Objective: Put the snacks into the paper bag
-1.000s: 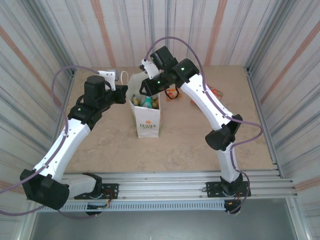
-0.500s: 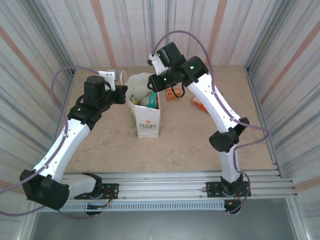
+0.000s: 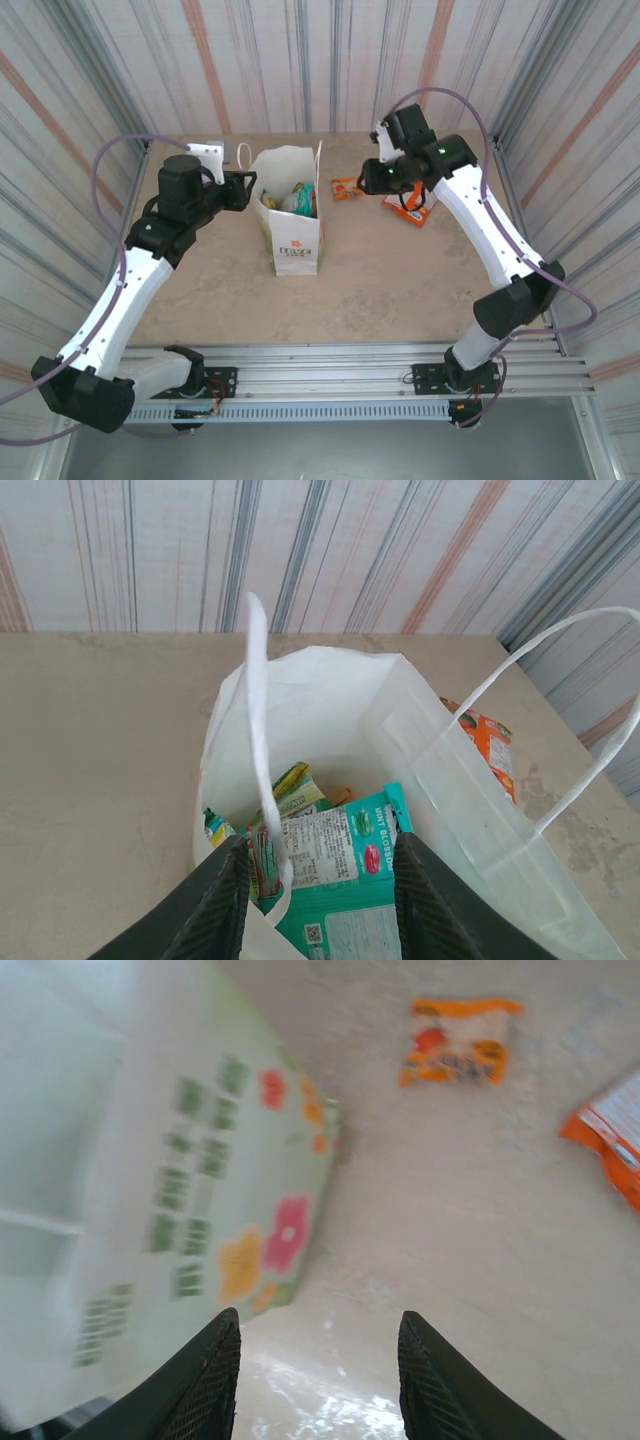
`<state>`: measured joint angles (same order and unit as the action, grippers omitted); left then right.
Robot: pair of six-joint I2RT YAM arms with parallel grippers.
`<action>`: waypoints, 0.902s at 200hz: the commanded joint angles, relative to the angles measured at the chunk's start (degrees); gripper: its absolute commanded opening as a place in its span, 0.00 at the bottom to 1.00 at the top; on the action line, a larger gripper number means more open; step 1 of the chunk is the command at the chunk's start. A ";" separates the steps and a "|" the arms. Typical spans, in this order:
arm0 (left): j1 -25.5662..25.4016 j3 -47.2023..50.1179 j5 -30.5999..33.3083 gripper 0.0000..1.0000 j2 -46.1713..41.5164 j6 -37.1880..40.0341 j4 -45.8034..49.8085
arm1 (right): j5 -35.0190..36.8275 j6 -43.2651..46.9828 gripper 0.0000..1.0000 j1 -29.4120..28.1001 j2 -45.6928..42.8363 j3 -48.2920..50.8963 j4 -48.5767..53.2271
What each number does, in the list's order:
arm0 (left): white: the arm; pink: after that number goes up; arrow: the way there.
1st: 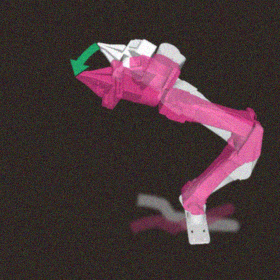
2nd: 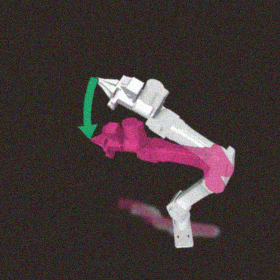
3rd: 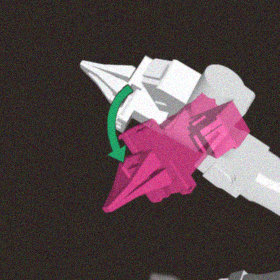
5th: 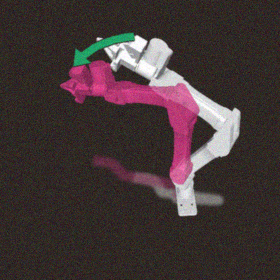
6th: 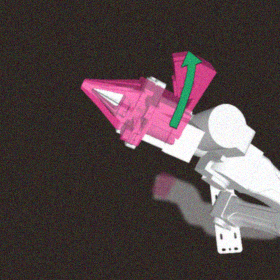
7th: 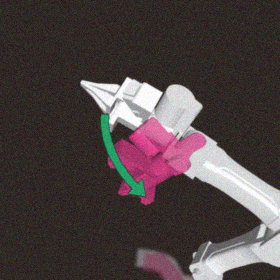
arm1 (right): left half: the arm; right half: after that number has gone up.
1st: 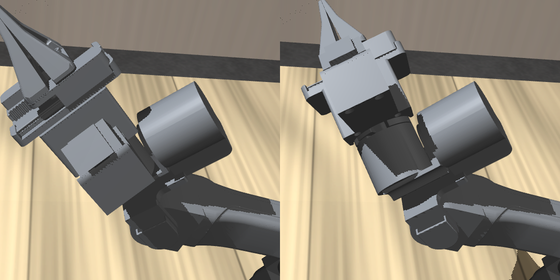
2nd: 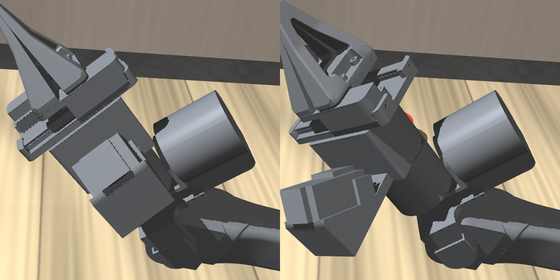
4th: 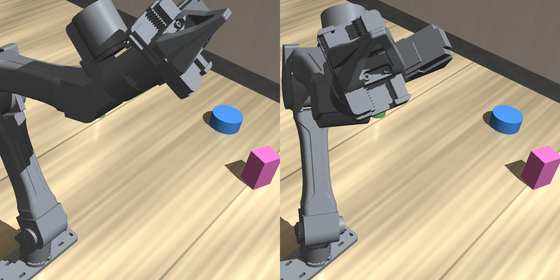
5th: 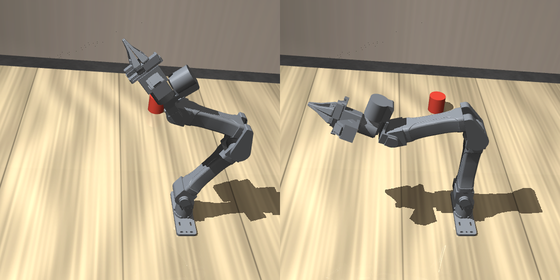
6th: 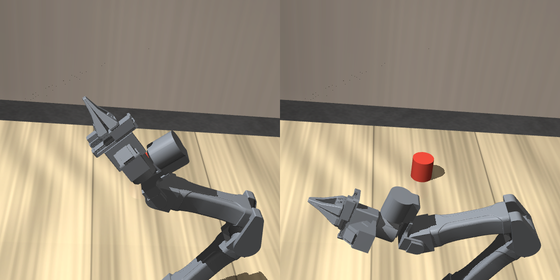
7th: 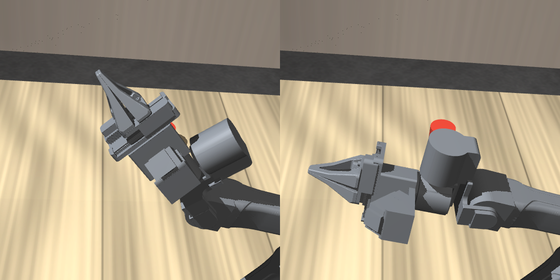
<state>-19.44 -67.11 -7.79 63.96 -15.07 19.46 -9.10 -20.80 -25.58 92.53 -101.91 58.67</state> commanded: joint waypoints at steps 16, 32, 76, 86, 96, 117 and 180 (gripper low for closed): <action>0.37 1.19 1.16 0.43 -1.45 0.11 1.09 | -1.23 -9.61 0.45 5.27 -3.79 11.99 -10.11; 0.37 0.97 1.23 0.44 -1.41 0.29 1.50 | 1.15 -7.15 0.46 6.48 -2.15 13.15 -8.56; 0.37 1.39 1.22 0.43 -1.77 1.62 3.29 | 10.56 11.85 0.52 6.67 9.99 5.94 -0.07; 0.37 1.86 1.33 0.43 -2.14 1.56 3.30 | 12.26 14.70 0.53 6.69 12.93 3.77 1.01; 0.37 2.23 1.79 0.43 -2.72 1.30 3.21 | 13.96 16.97 0.54 6.81 15.95 1.55 1.91; 0.37 2.13 2.65 0.43 -3.16 1.18 3.92 | 16.44 21.32 0.59 6.97 21.88 -2.99 3.80; 0.37 0.83 3.24 0.43 -2.34 1.54 7.41 | 20.38 28.56 0.62 8.68 33.02 -10.53 4.15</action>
<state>-19.44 -65.12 -5.82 62.54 -14.61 24.93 8.95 3.01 -18.20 122.91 -109.60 60.80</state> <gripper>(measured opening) 0.426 0.622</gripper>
